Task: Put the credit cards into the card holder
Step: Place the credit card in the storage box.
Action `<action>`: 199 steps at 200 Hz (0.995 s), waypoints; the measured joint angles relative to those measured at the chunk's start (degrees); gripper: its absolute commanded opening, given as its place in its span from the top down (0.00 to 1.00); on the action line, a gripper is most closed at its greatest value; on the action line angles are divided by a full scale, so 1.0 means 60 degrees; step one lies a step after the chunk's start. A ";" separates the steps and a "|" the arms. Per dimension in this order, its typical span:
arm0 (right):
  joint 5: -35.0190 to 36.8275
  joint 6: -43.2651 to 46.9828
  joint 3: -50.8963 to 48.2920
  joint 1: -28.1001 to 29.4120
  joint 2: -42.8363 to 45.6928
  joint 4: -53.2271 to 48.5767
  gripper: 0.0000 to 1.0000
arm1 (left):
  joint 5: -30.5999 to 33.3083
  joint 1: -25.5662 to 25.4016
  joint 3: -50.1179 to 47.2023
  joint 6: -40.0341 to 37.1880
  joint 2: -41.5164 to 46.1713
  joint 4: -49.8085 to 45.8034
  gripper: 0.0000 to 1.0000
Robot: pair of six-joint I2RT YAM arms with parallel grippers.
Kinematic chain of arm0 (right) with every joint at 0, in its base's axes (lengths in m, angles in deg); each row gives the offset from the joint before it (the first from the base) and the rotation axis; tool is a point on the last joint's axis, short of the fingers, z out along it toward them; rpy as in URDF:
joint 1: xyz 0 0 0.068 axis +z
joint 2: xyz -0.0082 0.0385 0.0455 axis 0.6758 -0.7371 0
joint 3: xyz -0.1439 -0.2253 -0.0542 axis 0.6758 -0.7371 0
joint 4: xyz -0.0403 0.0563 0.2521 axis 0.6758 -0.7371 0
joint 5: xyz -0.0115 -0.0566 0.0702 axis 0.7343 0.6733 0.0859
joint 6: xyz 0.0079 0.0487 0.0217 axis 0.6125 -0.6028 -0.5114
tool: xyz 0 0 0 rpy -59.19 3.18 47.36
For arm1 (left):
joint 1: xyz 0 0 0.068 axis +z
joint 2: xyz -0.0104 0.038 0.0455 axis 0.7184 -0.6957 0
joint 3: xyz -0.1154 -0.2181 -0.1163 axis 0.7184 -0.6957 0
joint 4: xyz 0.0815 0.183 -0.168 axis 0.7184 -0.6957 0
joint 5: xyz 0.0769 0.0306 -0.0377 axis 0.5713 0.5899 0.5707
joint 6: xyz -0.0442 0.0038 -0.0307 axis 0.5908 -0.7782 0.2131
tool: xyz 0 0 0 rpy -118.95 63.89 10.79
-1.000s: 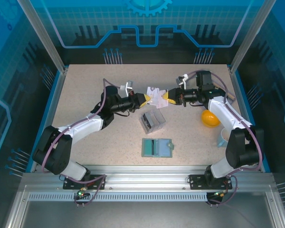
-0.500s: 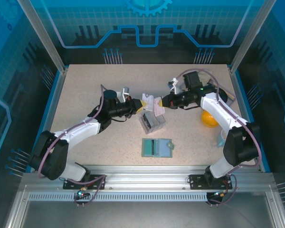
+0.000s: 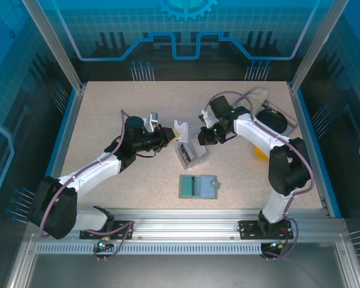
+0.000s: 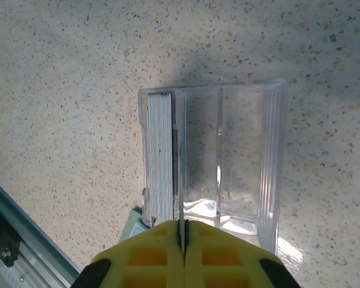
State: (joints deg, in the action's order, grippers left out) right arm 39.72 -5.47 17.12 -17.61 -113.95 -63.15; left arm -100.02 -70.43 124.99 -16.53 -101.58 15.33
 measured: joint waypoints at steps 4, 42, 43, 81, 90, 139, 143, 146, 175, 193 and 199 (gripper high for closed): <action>0.0025 0.0004 0.0047 0.0018 -0.0051 -0.0011 0.95 | 0.0007 0.0000 -0.0011 -0.0004 0.0007 -0.0011 0.99; 0.0382 0.0073 0.0335 0.0197 -0.0579 -0.0011 0.93 | 0.0073 0.0000 -0.0062 -0.0004 0.0113 -0.0069 0.99; 0.0401 0.0073 0.0342 0.0211 -0.0601 -0.0018 0.93 | 0.0073 0.0000 -0.0066 -0.0007 0.0113 -0.0069 0.99; 0.0703 0.0106 0.0372 0.0419 -0.0958 -0.0044 0.92 | 0.0080 0.0000 -0.0073 -0.0004 0.0186 -0.0073 0.99; 0.0743 0.0106 0.0372 0.0423 -0.0998 -0.0044 0.90 | 0.0106 0.0000 -0.0073 -0.0004 0.0189 -0.0069 0.99; 0.0958 0.0098 0.0375 0.0423 -0.1188 -0.0047 0.85 | 0.0142 0.0000 -0.0073 -0.0004 0.0193 -0.0069 0.99; 0.0962 0.0095 0.0375 0.0423 -0.1213 -0.0051 0.85 | 0.0142 0.0000 -0.0073 -0.0004 0.0189 -0.0069 0.99; 0.0962 0.0098 0.0375 0.0423 -0.1224 -0.0051 0.85 | 0.0142 0.0000 -0.0073 -0.0004 0.0193 -0.0069 0.99; 0.0954 0.0069 0.0375 0.0423 -0.1282 -0.0051 0.86 | 0.0142 0.0000 -0.0073 -0.0004 0.0193 -0.0069 0.99; 0.0940 0.0062 0.0375 0.0423 -0.1282 -0.0051 0.83 | 0.0142 0.0000 -0.0073 -0.0004 0.0189 -0.0069 0.99; 0.0918 0.0062 0.0375 0.0423 -0.1282 -0.0051 0.82 | 0.0142 0.0000 -0.0073 -0.0004 0.0193 -0.0069 0.99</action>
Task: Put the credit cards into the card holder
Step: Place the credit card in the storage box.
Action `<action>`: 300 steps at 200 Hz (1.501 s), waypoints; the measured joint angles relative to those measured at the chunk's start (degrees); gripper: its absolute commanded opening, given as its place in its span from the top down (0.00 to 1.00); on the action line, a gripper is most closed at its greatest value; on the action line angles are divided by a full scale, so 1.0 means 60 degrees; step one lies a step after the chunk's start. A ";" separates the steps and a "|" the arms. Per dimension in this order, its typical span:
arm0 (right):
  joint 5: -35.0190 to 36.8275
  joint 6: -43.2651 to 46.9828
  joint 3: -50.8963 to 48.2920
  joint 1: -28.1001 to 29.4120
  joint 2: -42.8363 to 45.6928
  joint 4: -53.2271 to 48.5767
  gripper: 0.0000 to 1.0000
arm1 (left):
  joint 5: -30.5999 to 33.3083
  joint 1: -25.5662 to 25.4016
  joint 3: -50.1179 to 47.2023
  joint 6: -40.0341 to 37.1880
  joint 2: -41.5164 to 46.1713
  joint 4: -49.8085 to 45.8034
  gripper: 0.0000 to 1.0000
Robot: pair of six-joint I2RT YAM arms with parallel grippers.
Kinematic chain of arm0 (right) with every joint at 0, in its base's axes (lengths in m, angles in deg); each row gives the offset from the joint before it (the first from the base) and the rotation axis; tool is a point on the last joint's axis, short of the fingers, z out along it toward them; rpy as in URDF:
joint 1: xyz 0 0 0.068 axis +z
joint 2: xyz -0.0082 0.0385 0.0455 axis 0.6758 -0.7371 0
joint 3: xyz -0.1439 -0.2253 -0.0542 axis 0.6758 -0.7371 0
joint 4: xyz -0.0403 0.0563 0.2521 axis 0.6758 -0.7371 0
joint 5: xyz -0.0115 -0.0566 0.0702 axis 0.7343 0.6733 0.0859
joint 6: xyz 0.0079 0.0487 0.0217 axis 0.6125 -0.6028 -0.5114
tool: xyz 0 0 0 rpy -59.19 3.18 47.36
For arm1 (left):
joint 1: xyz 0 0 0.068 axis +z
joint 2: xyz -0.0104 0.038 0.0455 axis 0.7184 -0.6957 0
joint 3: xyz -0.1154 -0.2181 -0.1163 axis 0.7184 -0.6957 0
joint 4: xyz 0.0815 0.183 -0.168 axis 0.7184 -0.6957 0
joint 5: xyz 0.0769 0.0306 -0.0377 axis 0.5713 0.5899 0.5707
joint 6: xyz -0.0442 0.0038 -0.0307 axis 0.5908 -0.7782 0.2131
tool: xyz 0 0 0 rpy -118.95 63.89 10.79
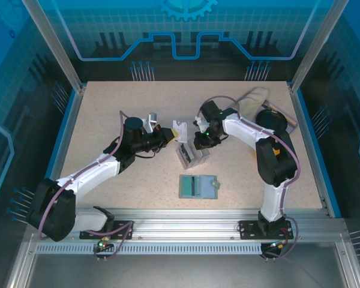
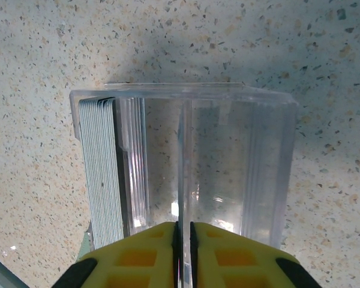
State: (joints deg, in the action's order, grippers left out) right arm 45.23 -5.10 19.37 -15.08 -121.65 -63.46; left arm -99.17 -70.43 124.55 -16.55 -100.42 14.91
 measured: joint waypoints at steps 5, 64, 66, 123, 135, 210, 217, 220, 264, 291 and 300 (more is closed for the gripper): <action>-0.0011 -0.0022 0.0000 0.0000 0.0000 0.0004 0.82 | 0.0000 0.0000 0.0000 0.0000 -0.0004 0.0000 0.99; -0.0073 -0.0138 -0.0004 0.0000 0.0033 0.0022 0.92 | 0.0000 0.0000 0.0000 0.0004 0.0000 0.0000 0.99; -0.0073 -0.0138 -0.0011 0.0000 0.0036 0.0033 0.92 | 0.0000 0.0000 0.0000 0.0000 -0.0004 0.0000 0.99; -0.0036 -0.0175 -0.0073 0.0000 0.0419 0.0073 0.89 | 0.0000 0.0000 0.0000 0.0004 0.0000 0.0000 0.99; -0.0033 -0.0171 -0.0073 0.0000 0.0419 0.0069 0.89 | 0.0000 0.0000 -0.0007 0.0004 0.0000 0.0000 0.99; -0.0007 -0.0321 -0.0080 0.0000 0.0419 0.0076 0.82 | 0.0004 0.0000 -0.0069 0.0000 0.0025 -0.0004 0.99; -0.0015 -0.0353 -0.0109 -0.0022 0.0448 0.0087 0.80 | 0.0004 0.0000 -0.0069 0.0000 0.0025 -0.0004 0.99; -0.0022 -0.0361 -0.0142 -0.0022 0.0470 0.0117 0.79 | 0.0004 0.0000 -0.0069 0.0004 0.0025 -0.0004 0.99; -0.0933 -0.0980 -0.1020 -0.0812 0.2025 0.0521 0.59 | -0.0040 0.0000 -0.0069 0.0033 -0.0004 0.0087 0.99; -0.2204 -0.1647 -0.1475 -0.1501 0.3242 0.1435 0.48 | -0.0178 0.0000 -0.0069 0.0106 -0.0200 0.0408 0.98; -0.2656 -0.1858 -0.1599 -0.1599 0.3475 0.1770 0.46 | -0.0233 -0.0004 -0.0069 0.0138 -0.0317 0.0572 0.98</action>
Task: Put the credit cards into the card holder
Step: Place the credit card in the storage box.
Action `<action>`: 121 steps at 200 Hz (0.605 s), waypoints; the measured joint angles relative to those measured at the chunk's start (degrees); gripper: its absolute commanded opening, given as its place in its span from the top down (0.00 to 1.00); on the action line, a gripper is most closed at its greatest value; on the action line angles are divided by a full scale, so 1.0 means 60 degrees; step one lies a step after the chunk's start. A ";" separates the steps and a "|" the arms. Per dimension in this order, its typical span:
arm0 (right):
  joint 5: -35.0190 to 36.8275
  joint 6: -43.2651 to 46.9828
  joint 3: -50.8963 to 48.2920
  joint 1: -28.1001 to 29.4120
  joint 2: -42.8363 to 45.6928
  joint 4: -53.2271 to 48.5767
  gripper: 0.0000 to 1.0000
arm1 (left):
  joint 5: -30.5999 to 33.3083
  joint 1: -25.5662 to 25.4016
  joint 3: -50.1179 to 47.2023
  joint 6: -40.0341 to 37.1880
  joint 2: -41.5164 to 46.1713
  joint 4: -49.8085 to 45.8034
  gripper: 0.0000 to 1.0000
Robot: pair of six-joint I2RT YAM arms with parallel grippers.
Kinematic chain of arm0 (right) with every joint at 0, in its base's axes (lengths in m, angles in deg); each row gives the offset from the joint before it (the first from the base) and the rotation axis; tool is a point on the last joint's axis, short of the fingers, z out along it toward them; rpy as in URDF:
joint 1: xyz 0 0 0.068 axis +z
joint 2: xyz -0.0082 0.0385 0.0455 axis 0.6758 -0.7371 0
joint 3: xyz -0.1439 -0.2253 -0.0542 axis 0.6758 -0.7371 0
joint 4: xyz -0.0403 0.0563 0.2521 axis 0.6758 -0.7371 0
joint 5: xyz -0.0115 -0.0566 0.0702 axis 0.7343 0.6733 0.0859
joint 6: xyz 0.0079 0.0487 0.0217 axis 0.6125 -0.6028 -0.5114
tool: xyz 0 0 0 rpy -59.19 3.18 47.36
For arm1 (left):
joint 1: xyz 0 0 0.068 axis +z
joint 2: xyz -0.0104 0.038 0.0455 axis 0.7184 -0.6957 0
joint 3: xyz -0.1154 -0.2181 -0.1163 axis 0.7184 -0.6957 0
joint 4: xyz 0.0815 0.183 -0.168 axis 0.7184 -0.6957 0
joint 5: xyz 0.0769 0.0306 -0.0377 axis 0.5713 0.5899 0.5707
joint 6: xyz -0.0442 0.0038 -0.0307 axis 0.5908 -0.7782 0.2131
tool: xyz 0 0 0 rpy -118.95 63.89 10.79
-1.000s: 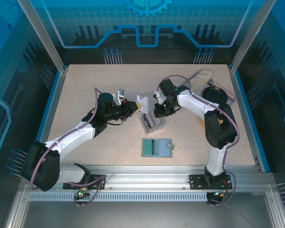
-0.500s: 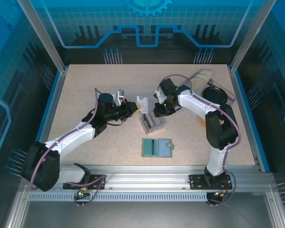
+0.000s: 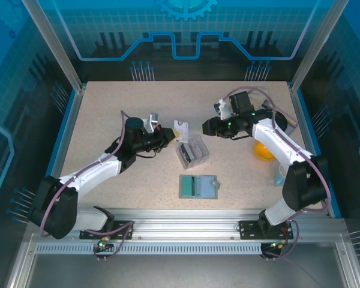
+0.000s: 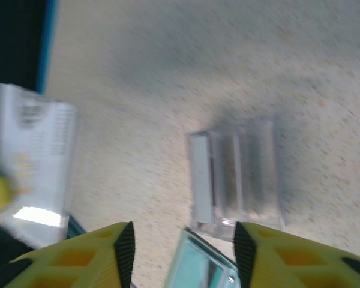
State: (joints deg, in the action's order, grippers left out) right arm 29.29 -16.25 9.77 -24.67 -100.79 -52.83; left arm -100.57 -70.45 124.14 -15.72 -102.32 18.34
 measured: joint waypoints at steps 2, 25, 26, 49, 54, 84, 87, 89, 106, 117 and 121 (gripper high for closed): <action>-0.0076 -0.0029 -0.0015 -0.0011 0.0029 0.0062 0.46 | -0.0018 0.0000 0.0000 0.0007 -0.0025 0.0025 0.99; -0.1271 -0.0776 -0.0189 -0.0022 0.0113 0.0962 0.44 | -0.0215 0.0000 0.0000 0.0219 -0.0357 0.0426 0.98; -0.1304 -0.0805 -0.0200 -0.0022 0.0113 0.0984 0.44 | -0.0222 0.0000 0.0000 0.0222 -0.0364 0.0441 0.98; -0.2106 -0.1461 -0.0379 -0.0018 0.0044 0.1625 0.42 | -0.0430 0.0004 0.0000 0.0470 -0.0605 0.0860 0.98; -0.2218 -0.1581 -0.0382 -0.0018 -0.0004 0.1727 0.41 | -0.0477 0.0000 0.0000 0.0499 -0.0637 0.0954 0.98; -0.2878 -0.2215 -0.0390 0.0000 -0.0408 0.2408 0.40 | -0.0707 0.0000 0.0000 0.0889 -0.0750 0.1683 0.98; -0.2932 -0.2299 -0.0390 0.0004 -0.0459 0.2477 0.40 | -0.0729 0.0000 0.0000 0.0951 -0.0776 0.1774 0.98; -0.2962 -0.2342 -0.0390 0.0015 -0.0495 0.2528 0.40 | -0.0739 0.0000 0.0000 0.0954 -0.0783 0.1814 0.98; -0.3228 -0.2816 -0.0426 0.0076 -0.0739 0.3013 0.40 | -0.0867 0.0000 0.0004 0.1184 -0.0933 0.2251 0.97; -0.3399 -0.3118 -0.0466 0.0102 -0.0845 0.3359 0.41 | -0.0907 -0.0007 0.0022 0.1275 -0.1045 0.2422 0.97; -0.3442 -0.3249 -0.0474 0.0113 -0.0878 0.3479 0.41 | -0.0933 -0.0022 0.0022 0.1311 -0.1089 0.2492 0.97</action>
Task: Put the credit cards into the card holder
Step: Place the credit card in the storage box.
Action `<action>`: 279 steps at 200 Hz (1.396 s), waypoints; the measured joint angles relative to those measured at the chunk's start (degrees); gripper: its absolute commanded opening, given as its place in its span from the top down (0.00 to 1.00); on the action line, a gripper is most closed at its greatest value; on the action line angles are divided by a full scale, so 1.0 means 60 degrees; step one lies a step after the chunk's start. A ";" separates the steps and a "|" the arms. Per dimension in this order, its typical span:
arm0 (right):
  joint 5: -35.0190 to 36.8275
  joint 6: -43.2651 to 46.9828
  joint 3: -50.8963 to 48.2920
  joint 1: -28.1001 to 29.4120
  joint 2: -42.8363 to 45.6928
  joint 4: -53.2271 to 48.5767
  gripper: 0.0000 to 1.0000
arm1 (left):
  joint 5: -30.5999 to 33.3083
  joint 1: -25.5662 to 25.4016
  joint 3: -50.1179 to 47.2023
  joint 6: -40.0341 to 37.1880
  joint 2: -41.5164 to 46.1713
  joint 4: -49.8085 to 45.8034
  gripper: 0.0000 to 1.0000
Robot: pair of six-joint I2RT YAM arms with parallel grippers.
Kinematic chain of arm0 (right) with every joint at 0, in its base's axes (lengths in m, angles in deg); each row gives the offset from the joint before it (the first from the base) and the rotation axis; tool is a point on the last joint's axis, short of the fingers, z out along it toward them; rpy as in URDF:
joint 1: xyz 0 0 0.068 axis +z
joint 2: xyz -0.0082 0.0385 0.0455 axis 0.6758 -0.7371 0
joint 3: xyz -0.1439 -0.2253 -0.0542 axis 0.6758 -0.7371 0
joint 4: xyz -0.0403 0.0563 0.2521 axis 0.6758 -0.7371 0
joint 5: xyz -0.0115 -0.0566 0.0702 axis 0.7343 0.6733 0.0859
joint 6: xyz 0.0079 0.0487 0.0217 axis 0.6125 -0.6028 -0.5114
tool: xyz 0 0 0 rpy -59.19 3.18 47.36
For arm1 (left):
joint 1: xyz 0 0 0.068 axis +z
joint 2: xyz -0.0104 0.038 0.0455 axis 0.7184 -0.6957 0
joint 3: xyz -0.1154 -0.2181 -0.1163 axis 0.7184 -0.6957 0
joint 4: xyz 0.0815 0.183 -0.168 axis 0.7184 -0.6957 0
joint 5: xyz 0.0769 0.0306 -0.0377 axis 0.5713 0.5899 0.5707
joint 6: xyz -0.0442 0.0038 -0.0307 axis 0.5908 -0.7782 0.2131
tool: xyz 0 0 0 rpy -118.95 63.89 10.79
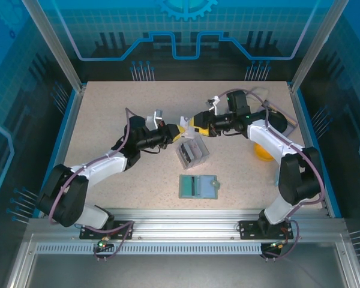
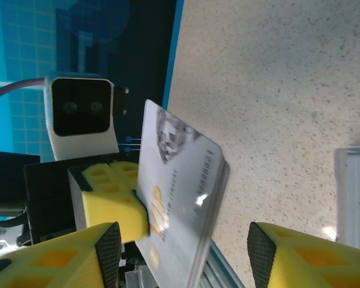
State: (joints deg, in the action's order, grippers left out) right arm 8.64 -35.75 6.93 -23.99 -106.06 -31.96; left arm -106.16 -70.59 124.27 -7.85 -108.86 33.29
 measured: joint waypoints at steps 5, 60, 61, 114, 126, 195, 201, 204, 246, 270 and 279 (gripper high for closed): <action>-0.0076 -0.0131 0.0000 0.0025 -0.0051 0.0149 0.42 | -0.0018 -0.0015 0.0004 0.0044 -0.0055 0.0066 0.97; -0.0404 -0.1056 -0.0022 0.0058 -0.0240 0.1133 0.77 | -0.0109 -0.0113 0.0255 0.0215 -0.0346 0.0386 0.79; -0.0419 -0.1086 -0.0022 0.0055 -0.0240 0.1137 0.77 | -0.0106 -0.0113 0.0262 0.0237 -0.0346 0.0372 0.79; -0.0663 -0.1104 -0.0022 0.0029 -0.0109 0.1155 0.83 | -0.0087 -0.0113 0.0342 0.0036 -0.0342 -0.0317 0.74; -0.0656 -0.1064 -0.0022 0.0025 -0.0084 0.1107 0.86 | -0.0087 -0.0113 0.0372 -0.0058 -0.0339 -0.0415 0.75; -0.0630 -0.0965 -0.0022 0.0011 0.0102 0.0761 0.86 | -0.0018 -0.0113 0.0499 -0.0412 -0.0193 -0.0918 0.75; -0.0627 -0.0965 -0.0022 0.0007 0.0127 0.0732 0.86 | -0.0018 -0.0113 0.0503 -0.0426 -0.0186 -0.0922 0.75; -0.0630 -0.0965 -0.0022 0.0000 0.0135 0.0729 0.86 | -0.0018 -0.0117 0.0506 -0.0433 -0.0171 -0.0929 0.76; -0.0667 -0.0965 -0.0022 -0.0051 0.0222 0.0641 0.86 | 0.0015 -0.0124 0.0586 -0.0627 -0.0066 -0.1126 0.77; -0.0667 -0.0965 -0.0022 -0.0055 0.0306 0.0543 0.86 | 0.0025 -0.0124 0.0590 -0.0674 -0.0015 -0.1177 0.77; -0.0667 -0.0965 -0.0022 -0.0058 0.0313 0.0532 0.87 | 0.0051 -0.0124 0.0594 -0.0699 0.0004 -0.1220 0.77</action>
State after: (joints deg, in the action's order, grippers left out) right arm 4.64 -41.54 6.80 -24.34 -104.18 -28.77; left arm -105.86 -71.33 127.83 -12.05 -108.83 25.97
